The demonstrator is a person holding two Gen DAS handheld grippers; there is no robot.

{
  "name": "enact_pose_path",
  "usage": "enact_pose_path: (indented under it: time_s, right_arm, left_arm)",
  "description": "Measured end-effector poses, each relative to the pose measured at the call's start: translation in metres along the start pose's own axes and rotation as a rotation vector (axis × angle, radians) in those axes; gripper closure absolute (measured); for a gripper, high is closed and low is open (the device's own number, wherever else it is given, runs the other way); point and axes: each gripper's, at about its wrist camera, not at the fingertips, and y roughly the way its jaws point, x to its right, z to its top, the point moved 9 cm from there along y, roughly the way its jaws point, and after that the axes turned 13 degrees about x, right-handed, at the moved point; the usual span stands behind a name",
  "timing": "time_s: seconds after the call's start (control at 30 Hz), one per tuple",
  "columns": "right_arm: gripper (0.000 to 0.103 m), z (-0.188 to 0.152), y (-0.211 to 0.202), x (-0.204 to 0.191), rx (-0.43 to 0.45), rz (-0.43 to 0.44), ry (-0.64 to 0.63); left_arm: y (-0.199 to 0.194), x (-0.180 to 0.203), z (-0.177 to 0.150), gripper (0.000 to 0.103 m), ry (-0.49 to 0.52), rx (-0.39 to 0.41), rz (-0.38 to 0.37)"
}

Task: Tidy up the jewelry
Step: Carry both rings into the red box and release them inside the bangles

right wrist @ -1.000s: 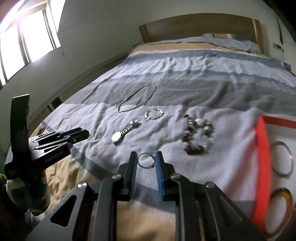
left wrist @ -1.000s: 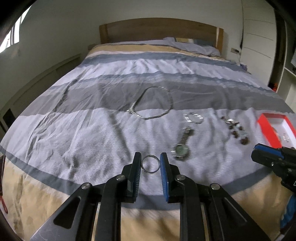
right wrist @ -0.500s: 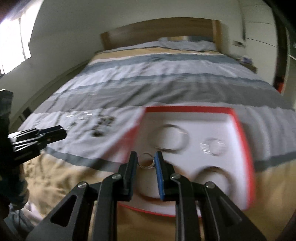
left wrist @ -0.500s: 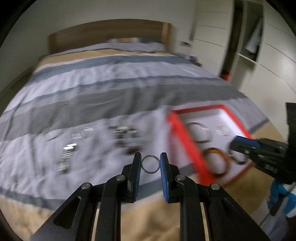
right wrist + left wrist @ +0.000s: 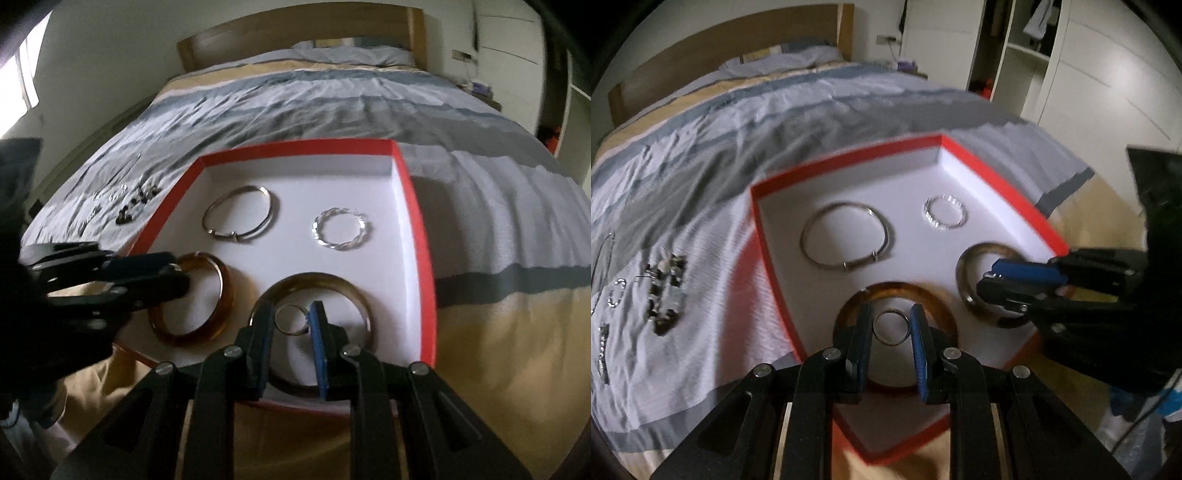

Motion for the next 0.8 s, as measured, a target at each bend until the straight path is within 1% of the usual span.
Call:
enact_pose_path:
  time_s: [0.17,0.37,0.43,0.5,0.57,0.6,0.63,0.67,0.7,0.8]
  right_arm:
    - [0.084,-0.005,0.002,-0.002,-0.023,0.017,-0.04]
    - [0.084,-0.005,0.002,-0.002,-0.044,0.005,-0.062]
    - [0.083,-0.004,0.0,-0.002,-0.047,-0.003,-0.065]
    - [0.083,-0.003,-0.002,-0.001,-0.047,-0.014,-0.065]
    - [0.083,-0.002,-0.006,0.001,-0.05,-0.025,-0.065]
    - [0.083,-0.002,-0.008,0.002,-0.05,-0.034,-0.065]
    - [0.08,-0.002,-0.01,0.003,-0.054,-0.042,-0.063]
    - [0.075,-0.002,-0.012,0.005,-0.061,-0.049,-0.059]
    - [0.074,-0.002,-0.014,0.007,-0.067,-0.057,-0.057]
    - [0.074,0.001,-0.023,0.011,-0.061,-0.069,-0.043]
  left_arm:
    - [0.011,0.005,-0.005,0.083,0.043,-0.012,0.003]
    - [0.014,0.005,-0.006,0.082,0.063,-0.005,0.008]
    - [0.013,0.005,-0.006,0.079,0.063,-0.004,0.001]
    - [0.01,0.004,-0.004,0.069,0.061,0.002,-0.003]
    - [0.006,0.004,-0.002,0.068,0.058,0.004,-0.008]
    - [0.005,0.003,-0.001,0.064,0.057,0.008,-0.004]
    - [0.001,0.002,0.001,0.063,0.054,0.014,0.0]
    - [-0.002,0.002,0.002,0.061,0.049,0.018,0.0]
    - [-0.006,0.002,0.004,0.06,0.044,0.022,-0.001]
    - [-0.023,0.002,0.012,0.059,0.035,0.044,-0.004]
